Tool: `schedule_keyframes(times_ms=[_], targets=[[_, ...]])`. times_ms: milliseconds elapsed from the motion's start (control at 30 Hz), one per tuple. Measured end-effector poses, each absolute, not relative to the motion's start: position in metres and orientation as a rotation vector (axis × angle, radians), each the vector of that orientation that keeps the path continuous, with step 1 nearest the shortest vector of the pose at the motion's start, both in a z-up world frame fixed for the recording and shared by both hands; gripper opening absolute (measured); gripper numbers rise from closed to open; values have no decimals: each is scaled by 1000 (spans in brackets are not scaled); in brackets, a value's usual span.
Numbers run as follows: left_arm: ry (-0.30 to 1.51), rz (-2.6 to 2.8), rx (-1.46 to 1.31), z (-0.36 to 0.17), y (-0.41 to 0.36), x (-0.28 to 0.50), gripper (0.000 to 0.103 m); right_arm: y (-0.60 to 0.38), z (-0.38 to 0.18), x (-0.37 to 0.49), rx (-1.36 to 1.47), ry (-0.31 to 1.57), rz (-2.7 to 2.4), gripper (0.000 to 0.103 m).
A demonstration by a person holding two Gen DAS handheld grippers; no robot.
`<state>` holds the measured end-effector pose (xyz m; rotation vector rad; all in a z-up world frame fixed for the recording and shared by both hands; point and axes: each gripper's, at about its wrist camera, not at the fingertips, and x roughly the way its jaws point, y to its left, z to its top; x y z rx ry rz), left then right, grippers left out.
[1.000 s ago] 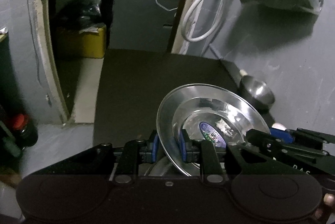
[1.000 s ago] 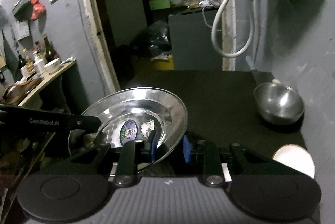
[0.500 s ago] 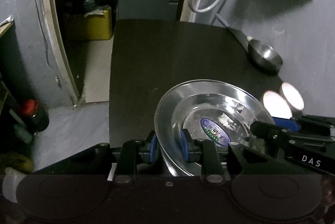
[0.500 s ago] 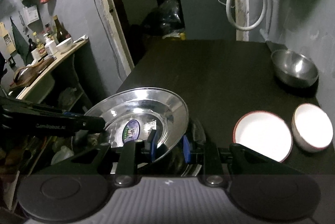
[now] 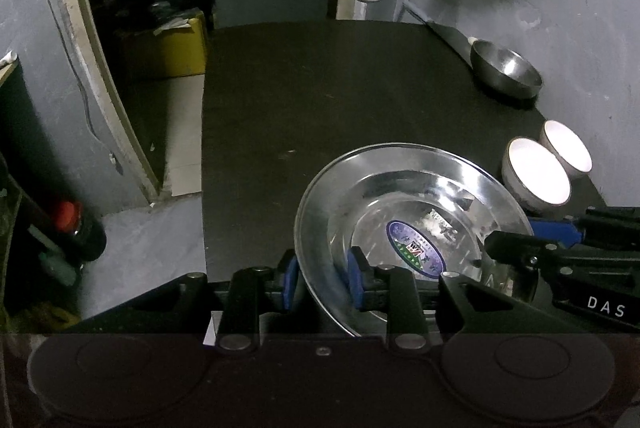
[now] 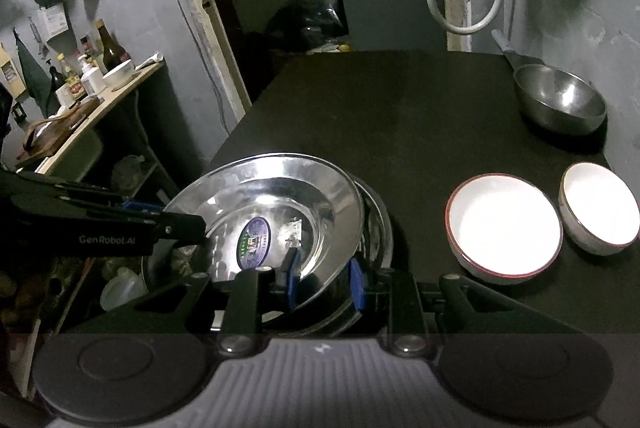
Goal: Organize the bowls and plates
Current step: 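Lower the labelled plate onto the large plate and open the left tool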
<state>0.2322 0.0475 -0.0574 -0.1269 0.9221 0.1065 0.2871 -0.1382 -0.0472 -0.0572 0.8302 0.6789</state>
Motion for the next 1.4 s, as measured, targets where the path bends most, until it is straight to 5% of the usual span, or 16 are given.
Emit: schedule_keyframes(times_ms=[1400], targets=[[968, 122, -44, -77, 34, 252, 36, -122, -51, 279, -140, 842, 649, 34]])
